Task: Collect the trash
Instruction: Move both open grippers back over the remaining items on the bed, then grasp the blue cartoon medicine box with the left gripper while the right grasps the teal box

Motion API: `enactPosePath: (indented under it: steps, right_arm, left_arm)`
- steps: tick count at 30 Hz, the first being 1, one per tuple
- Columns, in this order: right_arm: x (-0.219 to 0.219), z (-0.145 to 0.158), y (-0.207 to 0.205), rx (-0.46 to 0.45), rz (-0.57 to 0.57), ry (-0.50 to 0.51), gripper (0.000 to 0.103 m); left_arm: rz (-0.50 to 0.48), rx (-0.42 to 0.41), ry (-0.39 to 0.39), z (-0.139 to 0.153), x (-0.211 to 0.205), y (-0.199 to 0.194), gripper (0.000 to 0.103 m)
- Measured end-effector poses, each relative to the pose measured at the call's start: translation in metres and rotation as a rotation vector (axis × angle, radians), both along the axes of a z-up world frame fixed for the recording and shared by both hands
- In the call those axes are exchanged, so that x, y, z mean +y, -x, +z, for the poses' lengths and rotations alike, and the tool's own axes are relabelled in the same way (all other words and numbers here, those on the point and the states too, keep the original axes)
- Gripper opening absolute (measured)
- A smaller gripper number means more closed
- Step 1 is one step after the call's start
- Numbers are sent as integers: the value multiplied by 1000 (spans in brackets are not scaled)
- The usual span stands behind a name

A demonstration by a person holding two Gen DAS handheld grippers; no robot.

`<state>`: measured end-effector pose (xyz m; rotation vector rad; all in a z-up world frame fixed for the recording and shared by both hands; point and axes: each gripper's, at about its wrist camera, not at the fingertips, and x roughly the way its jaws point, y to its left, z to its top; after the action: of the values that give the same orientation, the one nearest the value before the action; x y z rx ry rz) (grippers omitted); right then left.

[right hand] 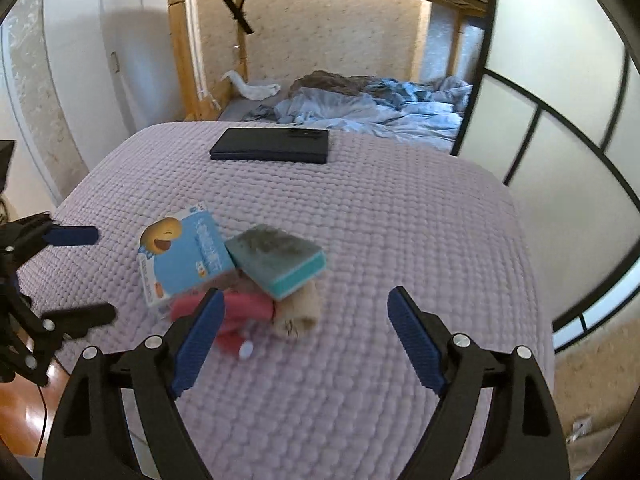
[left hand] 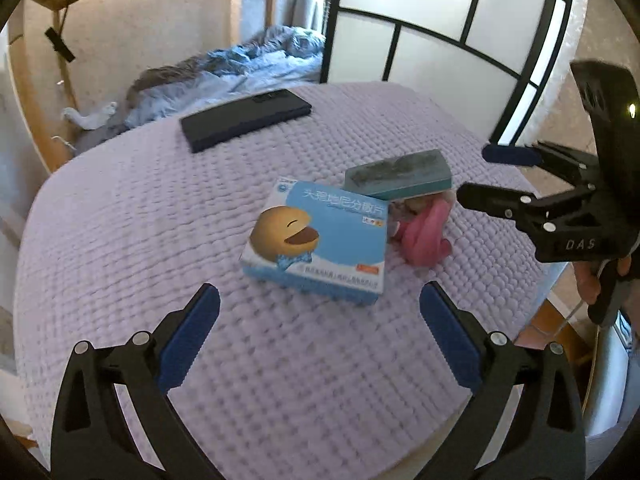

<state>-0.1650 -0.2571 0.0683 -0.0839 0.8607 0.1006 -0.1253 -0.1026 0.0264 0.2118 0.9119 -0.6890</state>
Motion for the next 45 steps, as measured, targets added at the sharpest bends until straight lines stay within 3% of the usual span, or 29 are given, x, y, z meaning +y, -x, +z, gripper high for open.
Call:
enactPosePath:
  steps: [12, 16, 18, 35, 45]
  right_arm:
    - [8, -20, -48, 88, 163, -5, 80]
    - [9, -24, -55, 115, 204, -28, 59]
    - [9, -24, -54, 112, 216, -36, 55]
    - [-4, -11, -34, 62, 157, -162, 42]
    - [-4, 3, -17, 19, 128, -182, 41]
  left_arm:
    - [-69, 50, -19, -22, -24, -29, 101]
    - [-63, 43, -17, -26, -28, -34, 101]
    - [-62, 36, -19, -27, -29, -35, 98]
    - [8, 17, 6, -18, -21, -29, 94]
    - [59, 29, 54, -8, -3, -21, 94]
